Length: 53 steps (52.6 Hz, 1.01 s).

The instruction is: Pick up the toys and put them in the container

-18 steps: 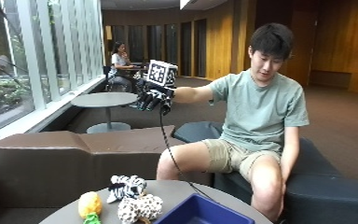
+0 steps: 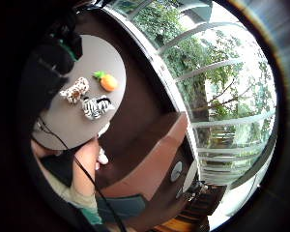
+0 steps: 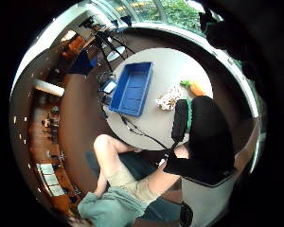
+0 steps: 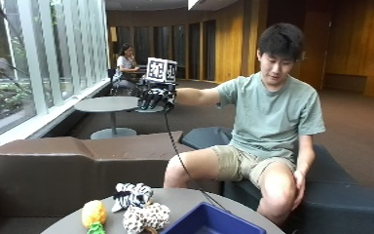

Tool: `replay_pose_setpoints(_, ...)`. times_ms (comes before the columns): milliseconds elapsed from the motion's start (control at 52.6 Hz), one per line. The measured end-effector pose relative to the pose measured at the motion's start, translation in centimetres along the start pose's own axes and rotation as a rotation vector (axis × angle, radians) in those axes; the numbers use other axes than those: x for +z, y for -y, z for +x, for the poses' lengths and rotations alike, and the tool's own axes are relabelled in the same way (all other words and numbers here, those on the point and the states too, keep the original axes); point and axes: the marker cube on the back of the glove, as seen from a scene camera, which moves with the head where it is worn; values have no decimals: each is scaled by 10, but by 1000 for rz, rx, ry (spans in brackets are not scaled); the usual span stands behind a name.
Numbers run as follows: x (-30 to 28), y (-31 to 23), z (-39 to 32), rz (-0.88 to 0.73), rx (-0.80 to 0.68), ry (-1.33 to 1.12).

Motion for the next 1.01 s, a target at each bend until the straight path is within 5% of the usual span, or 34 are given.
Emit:
replay_pose_setpoints(437, 30, 45, 24, -148, -3, 64)
replay_pose_setpoints(685, 166, 78, 29, -394, -93, -1)
replay_pose_setpoints(1008, 355, 45, 49, -626, -40, 180)
